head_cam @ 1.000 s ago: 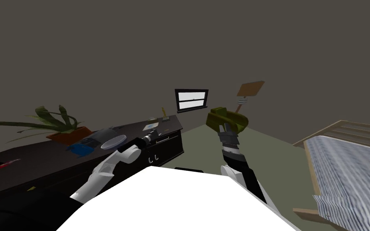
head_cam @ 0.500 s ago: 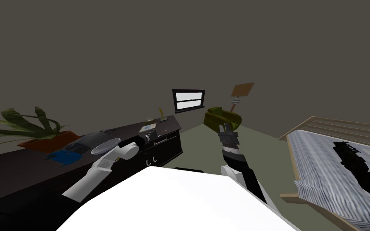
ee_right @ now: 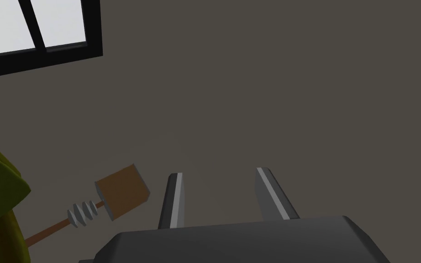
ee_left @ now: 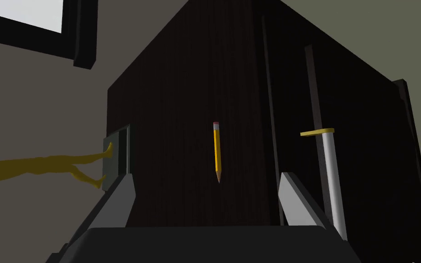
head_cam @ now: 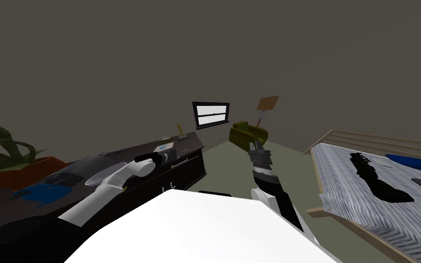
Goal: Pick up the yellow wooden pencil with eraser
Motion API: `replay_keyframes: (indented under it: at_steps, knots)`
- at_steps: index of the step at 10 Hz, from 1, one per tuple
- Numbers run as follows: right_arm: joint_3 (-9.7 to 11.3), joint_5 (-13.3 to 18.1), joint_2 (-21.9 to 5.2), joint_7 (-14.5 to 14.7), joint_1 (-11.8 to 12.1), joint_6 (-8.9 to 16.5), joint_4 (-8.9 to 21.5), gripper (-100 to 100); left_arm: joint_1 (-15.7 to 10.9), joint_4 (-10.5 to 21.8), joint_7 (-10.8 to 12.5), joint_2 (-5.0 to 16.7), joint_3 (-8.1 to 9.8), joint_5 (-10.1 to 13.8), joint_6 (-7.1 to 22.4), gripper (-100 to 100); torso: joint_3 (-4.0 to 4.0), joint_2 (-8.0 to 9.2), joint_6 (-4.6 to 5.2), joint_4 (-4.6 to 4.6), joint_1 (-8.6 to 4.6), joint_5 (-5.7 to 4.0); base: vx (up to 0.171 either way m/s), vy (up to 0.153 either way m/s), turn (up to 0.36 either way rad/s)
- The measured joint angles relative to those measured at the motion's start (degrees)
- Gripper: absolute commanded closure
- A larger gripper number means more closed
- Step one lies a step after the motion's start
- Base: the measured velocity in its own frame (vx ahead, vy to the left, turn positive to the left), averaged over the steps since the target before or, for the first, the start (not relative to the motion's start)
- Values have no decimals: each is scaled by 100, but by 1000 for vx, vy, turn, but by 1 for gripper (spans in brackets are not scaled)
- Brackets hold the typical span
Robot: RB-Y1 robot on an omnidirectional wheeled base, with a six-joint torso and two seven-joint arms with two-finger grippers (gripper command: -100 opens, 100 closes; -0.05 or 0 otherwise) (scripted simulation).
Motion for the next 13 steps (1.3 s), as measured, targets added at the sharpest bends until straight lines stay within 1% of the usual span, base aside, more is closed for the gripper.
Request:
replay_keyframes:
  at_steps: [2, 3, 4, 5, 7, 8, 9, 10, 11, 12, 13]
  knots:
    - [0, 0, 0, 0, 0, 0, 0, 0, -30, 174, 90, 203, -14, 224, 281, -100, -2, -4, -1, -1, -1, 0, 30, 0, -107]
    - [0, 0, 0, 0, 1, 0, 0, 0, -55, 279, 106, 318, -7, 391, 400, -100, -3, -4, -4, -1, -1, 0, 36, -5, -132]
    - [0, 0, 0, 0, 0, 0, 0, 0, -52, 380, 154, 487, 25, 561, 557, -100, -4, -7, -2, -1, -3, 0, 30, -2, -66]
    - [0, 0, 0, 0, 1, 0, 0, 0, -66, 479, 166, 573, 23, 696, 670, -100, -3, -5, -5, -1, -3, 0, 45, -8, -117]
    - [0, 0, 0, 0, 1, 0, 0, 0, -123, 651, 299, 765, -7, 882, 957, -100, -5, -8, -4, -2, -5, 0, 44, -4, -92]
    - [0, 0, 0, 0, 1, 0, 0, 0, -136, 826, 308, 917, 1, 1066, 1104, -100, -7, -12, -2, -3, -3, 0, 44, 3, -70]
    - [-1, 0, 0, 0, 1, 0, 0, 0, -147, 900, 331, 986, -5, 1152, 1215, -100, -6, -10, -5, -3, -2, 1, 52, -7, -132]
    - [0, 0, 0, 0, 1, 0, 0, 0, -137, 1026, 372, 1116, 4, 1313, 1361, -100, -7, -13, -2, -3, -5, 0, 45, -2, -51]
    - [-1, 0, 0, 0, 1, 0, 0, 0, -170, 1107, 412, 1189, -10, 1390, 1479, -100, -7, -11, -5, -3, -4, 0, 56, -2, -107]
    - [0, 0, 0, 0, 1, 0, 0, 0, -221, 1299, 431, 1287, -67, 1516, 1612, -100, -9, -14, -3, -4, -3, 0, 73, -1, -178]
    - [0, 0, 0, 0, 1, 0, 0, 0, -142, 1390, 522, 1435, -39, 1656, 1769, -100, -11, -19, -3, -4, -4, 0, 56, 4, -45]
